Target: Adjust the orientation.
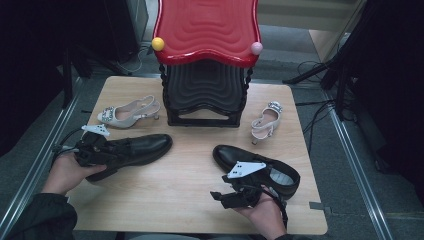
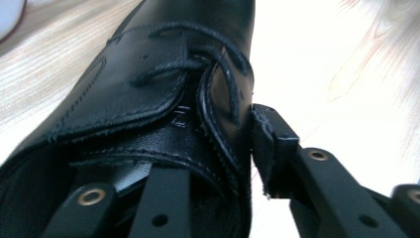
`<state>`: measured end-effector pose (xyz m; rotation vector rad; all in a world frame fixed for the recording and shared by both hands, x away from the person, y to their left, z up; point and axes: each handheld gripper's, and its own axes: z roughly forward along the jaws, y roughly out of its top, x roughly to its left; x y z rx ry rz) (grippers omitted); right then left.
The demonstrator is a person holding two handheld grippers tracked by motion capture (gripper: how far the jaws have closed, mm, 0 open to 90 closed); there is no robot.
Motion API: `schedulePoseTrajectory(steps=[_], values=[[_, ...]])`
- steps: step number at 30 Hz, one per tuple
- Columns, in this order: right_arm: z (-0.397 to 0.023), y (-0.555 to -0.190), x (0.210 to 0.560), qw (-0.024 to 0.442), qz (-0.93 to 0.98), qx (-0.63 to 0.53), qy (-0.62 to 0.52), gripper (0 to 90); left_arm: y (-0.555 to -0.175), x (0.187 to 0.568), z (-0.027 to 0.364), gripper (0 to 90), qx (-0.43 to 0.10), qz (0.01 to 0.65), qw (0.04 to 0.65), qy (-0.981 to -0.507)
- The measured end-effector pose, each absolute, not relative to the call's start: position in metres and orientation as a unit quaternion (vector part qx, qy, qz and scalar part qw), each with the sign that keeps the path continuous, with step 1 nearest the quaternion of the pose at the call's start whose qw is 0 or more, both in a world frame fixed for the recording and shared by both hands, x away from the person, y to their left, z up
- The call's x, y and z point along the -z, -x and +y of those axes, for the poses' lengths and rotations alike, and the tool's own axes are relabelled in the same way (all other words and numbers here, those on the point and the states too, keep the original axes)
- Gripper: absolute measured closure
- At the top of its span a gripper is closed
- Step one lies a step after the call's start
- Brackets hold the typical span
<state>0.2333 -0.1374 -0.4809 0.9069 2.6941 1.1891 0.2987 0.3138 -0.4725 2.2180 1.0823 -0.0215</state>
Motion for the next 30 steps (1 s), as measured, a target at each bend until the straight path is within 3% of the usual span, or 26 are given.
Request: schedulePoseTrajectory(steps=[8, 30], values=[[-0.138, -0.234, 0.481, 0.028, 0.873, -0.388, -0.294, 35.2, -0.299, 0.469, 0.313, 78.2, 0.018, 0.421, 0.34, -0.841], [-0.146, -0.228, 0.481, 0.032, 0.868, -0.388, -0.31, 34.6, -0.3, 0.448, 0.256, 77.6, 0.022, 0.385, 0.352, -0.853]])
